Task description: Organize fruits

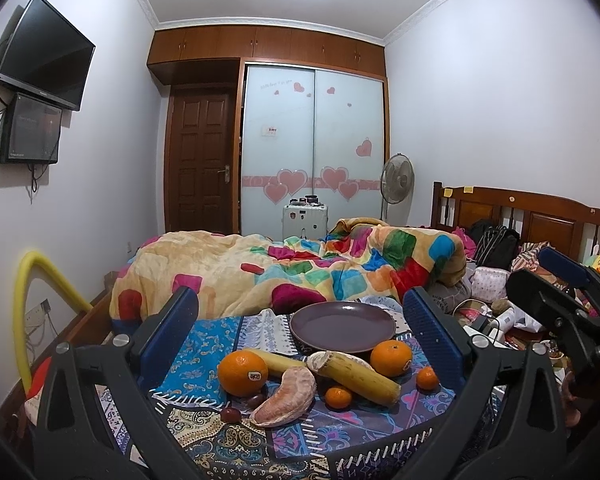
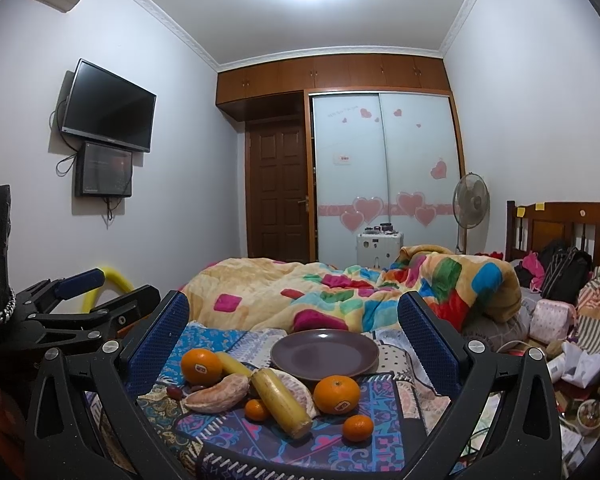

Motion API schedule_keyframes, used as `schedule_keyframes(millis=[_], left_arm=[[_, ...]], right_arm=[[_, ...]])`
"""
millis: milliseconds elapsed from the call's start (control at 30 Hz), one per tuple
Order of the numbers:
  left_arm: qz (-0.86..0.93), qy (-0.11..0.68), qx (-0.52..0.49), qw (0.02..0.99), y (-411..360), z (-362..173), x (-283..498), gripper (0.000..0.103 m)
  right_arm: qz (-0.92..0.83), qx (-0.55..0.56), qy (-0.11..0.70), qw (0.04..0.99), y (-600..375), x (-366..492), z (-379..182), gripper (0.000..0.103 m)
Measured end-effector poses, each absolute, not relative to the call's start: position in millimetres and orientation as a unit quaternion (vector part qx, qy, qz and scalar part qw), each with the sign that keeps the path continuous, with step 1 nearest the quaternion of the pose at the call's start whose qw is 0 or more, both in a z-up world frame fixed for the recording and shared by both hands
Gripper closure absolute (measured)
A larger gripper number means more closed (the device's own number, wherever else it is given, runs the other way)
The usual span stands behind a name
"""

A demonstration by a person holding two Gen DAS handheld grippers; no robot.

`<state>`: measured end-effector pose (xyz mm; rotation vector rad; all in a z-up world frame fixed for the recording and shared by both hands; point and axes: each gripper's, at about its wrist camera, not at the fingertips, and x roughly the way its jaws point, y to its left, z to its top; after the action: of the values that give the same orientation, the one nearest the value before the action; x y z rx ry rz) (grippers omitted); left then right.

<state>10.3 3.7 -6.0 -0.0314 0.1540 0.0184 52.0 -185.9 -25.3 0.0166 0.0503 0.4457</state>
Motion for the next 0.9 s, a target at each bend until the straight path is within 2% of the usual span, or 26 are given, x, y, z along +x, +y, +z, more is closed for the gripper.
schedule_keyframes(millis=[467,767,900], left_arm=[[0.008,0.095,-0.021,0.995,6.7,-8.1,16.6,0.0],[0.01,0.171,-0.031,0.985,29.7,-33.6,46.0,0.0],[0.012,0.212,-0.045,0.976,44.7,-53.2,62.4,0.0]], right_arm=[[0.209,0.003,0.044,0.977,-184.2,60.2,-31.2,0.0],[0.206,-0.024,0.12,0.971,-181.6,96.9,-55.1,0.0],[0.219,-0.048,0.162,0.961,-176.3,116.8,-71.9,0.009]])
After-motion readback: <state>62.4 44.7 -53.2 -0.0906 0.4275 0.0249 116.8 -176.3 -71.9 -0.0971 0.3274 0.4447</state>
